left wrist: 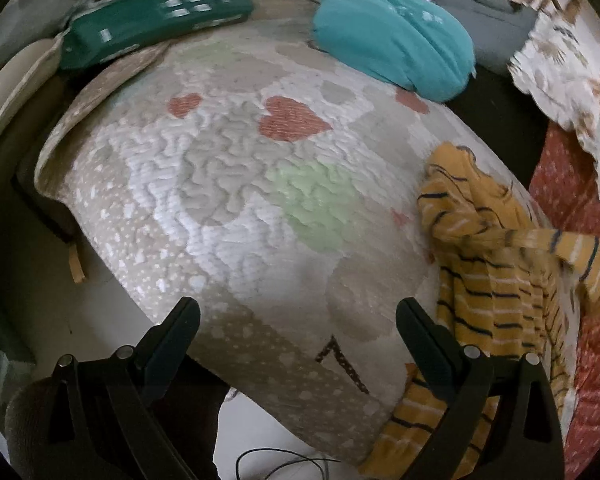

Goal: Fold small clothes

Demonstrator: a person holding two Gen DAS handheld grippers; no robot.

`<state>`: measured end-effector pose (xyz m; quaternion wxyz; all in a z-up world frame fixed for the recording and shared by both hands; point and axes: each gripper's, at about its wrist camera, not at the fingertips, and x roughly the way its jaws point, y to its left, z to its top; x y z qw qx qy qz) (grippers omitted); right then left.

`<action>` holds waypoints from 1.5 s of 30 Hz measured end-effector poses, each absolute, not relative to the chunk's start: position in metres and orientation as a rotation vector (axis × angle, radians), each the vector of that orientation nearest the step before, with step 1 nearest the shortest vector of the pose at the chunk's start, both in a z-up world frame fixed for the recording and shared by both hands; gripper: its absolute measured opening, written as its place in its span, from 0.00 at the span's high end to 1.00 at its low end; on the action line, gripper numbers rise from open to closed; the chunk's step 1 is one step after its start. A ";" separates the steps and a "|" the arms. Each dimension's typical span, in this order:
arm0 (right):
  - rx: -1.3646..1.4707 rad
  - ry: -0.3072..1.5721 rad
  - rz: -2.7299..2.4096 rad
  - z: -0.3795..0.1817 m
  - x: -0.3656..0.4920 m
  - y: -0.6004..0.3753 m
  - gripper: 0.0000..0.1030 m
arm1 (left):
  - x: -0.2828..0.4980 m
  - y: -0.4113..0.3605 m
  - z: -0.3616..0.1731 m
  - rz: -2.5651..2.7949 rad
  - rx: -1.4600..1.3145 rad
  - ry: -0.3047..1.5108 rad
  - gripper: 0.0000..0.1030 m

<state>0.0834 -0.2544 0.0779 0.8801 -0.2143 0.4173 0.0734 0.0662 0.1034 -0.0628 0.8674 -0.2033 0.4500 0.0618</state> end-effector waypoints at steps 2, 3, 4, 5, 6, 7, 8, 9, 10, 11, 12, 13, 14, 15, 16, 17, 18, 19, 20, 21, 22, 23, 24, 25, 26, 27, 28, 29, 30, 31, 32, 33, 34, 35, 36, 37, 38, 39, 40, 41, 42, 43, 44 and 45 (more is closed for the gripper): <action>-0.456 0.883 0.073 0.068 0.110 -0.274 0.91 | 0.069 0.096 -0.063 0.120 -0.410 0.951 0.05; -0.458 0.892 0.032 0.062 0.122 -0.285 0.91 | 0.071 0.091 -0.062 0.116 -0.398 0.955 0.05; -0.457 0.905 -0.014 0.054 0.134 -0.297 0.91 | 0.072 0.087 -0.062 0.111 -0.387 0.957 0.05; -0.454 0.925 -0.060 0.043 0.147 -0.308 0.90 | 0.074 0.082 -0.061 0.104 -0.372 0.960 0.05; -0.454 0.956 -0.100 0.030 0.157 -0.316 0.89 | 0.075 0.079 -0.061 0.100 -0.361 0.964 0.04; -0.463 1.001 -0.134 0.017 0.167 -0.323 0.87 | 0.076 0.074 -0.060 0.094 -0.345 0.968 0.05; -0.477 1.041 -0.167 0.005 0.174 -0.331 0.85 | 0.077 0.072 -0.061 0.089 -0.333 0.974 0.05; -0.487 1.066 -0.212 -0.005 0.176 -0.338 0.82 | 0.080 0.068 -0.061 0.083 -0.315 0.986 0.05; -0.474 1.055 -0.231 -0.005 0.173 -0.341 0.82 | 0.082 0.063 -0.062 0.065 -0.298 0.999 0.05; -0.444 1.038 -0.224 -0.003 0.172 -0.346 0.81 | 0.084 0.060 -0.063 0.046 -0.290 1.013 0.05; -0.396 1.025 -0.202 0.001 0.169 -0.347 0.74 | 0.088 0.056 -0.067 0.023 -0.296 1.037 0.05; -0.332 1.012 -0.160 0.008 0.168 -0.346 0.62 | 0.093 0.052 -0.075 -0.001 -0.322 1.070 0.05; -0.279 0.999 -0.111 0.013 0.169 -0.343 0.58 | 0.098 0.049 -0.082 -0.024 -0.349 1.103 0.05; -0.231 0.988 -0.050 0.018 0.171 -0.337 0.54 | 0.104 0.042 -0.091 -0.056 -0.384 1.141 0.05; -0.189 0.984 0.015 0.022 0.175 -0.327 0.52 | 0.108 0.036 -0.100 -0.080 -0.411 1.173 0.05; -0.151 0.990 0.084 0.025 0.181 -0.314 0.51 | 0.111 0.030 -0.108 -0.096 -0.419 1.199 0.05; -0.120 0.999 0.144 0.027 0.188 -0.301 0.49 | 0.113 0.025 -0.113 -0.110 -0.417 1.214 0.10; -0.092 1.007 0.205 0.028 0.198 -0.282 0.48 | 0.114 0.019 -0.116 -0.124 -0.400 1.226 0.12; -0.082 1.011 0.237 0.028 0.207 -0.266 0.47 | 0.113 0.015 -0.116 -0.132 -0.382 1.223 0.12; -0.080 1.020 0.277 0.026 0.221 -0.245 0.45 | 0.113 0.011 -0.115 -0.144 -0.369 1.214 0.12; -0.086 1.032 0.304 0.022 0.231 -0.226 0.42 | 0.112 0.007 -0.114 -0.164 -0.371 1.211 0.13; -0.100 1.046 0.322 0.017 0.243 -0.212 0.42 | 0.112 0.004 -0.114 -0.181 -0.376 1.210 0.14; -0.119 1.058 0.328 0.011 0.254 -0.197 0.41 | 0.112 -0.001 -0.115 -0.193 -0.376 1.211 0.14; -0.144 1.077 0.328 0.002 0.268 -0.177 0.41 | 0.111 -0.006 -0.116 -0.199 -0.371 1.212 0.14; -0.160 1.093 0.323 -0.005 0.278 -0.164 0.41 | 0.111 -0.011 -0.117 -0.201 -0.366 1.211 0.14; -0.180 1.111 0.310 -0.014 0.289 -0.152 0.41 | 0.110 -0.015 -0.117 -0.205 -0.364 1.214 0.14; -0.205 1.132 0.291 -0.025 0.302 -0.141 0.41 | 0.108 -0.018 -0.116 -0.210 -0.362 1.219 0.14; -0.220 1.148 0.274 -0.033 0.309 -0.134 0.41 | 0.108 -0.024 -0.116 -0.211 -0.351 1.221 0.14; -0.240 1.170 0.253 -0.043 0.318 -0.124 0.41 | 0.107 -0.031 -0.116 -0.213 -0.330 1.229 0.16; -0.262 1.183 0.246 -0.050 0.324 -0.121 0.41 | 0.108 -0.035 -0.115 -0.209 -0.303 1.238 0.28; -0.301 1.205 0.223 -0.060 0.328 -0.115 0.41 | 0.106 -0.043 -0.115 -0.200 -0.267 1.240 0.37; -0.354 1.244 0.206 -0.071 0.331 -0.107 0.42 | 0.104 -0.051 -0.114 -0.218 -0.245 1.240 0.60; -0.373 1.262 0.214 -0.075 0.331 -0.104 0.66 | 0.107 -0.063 -0.113 -0.223 -0.229 1.236 0.84; -0.378 1.273 0.223 -0.074 0.330 -0.099 0.88 | 0.106 -0.066 -0.113 -0.237 -0.229 1.236 0.97; -0.380 1.271 0.213 -0.069 0.330 -0.097 0.96 | 0.107 -0.066 -0.114 -0.260 -0.272 1.250 0.97; -0.363 1.249 0.225 -0.059 0.330 -0.094 0.96 | 0.107 -0.063 -0.114 -0.260 -0.321 1.251 0.97; -0.333 1.226 0.239 -0.047 0.332 -0.093 0.96 | 0.109 -0.059 -0.115 -0.260 -0.358 1.254 0.97; -0.283 1.200 0.252 -0.033 0.336 -0.093 0.97 | 0.111 -0.053 -0.116 -0.250 -0.409 1.252 0.97; -0.243 1.177 0.258 -0.020 0.340 -0.092 0.98 | 0.114 -0.046 -0.116 -0.234 -0.459 1.244 0.97; -0.208 1.154 0.261 -0.009 0.345 -0.092 0.98 | 0.117 -0.039 -0.116 -0.215 -0.492 1.238 0.97; -0.181 1.131 0.260 0.002 0.350 -0.090 0.98 | 0.119 -0.031 -0.117 -0.190 -0.533 1.225 0.97; -0.166 1.110 0.253 0.011 0.356 -0.088 0.98 | 0.122 -0.024 -0.117 -0.163 -0.565 1.213 0.97; -0.163 1.092 0.249 0.017 0.363 -0.083 0.98 | 0.124 -0.017 -0.118 -0.135 -0.579 1.203 0.97; -0.158 1.074 0.237 0.021 0.369 -0.080 0.98 | 0.124 -0.013 -0.119 -0.099 -0.591 1.191 0.97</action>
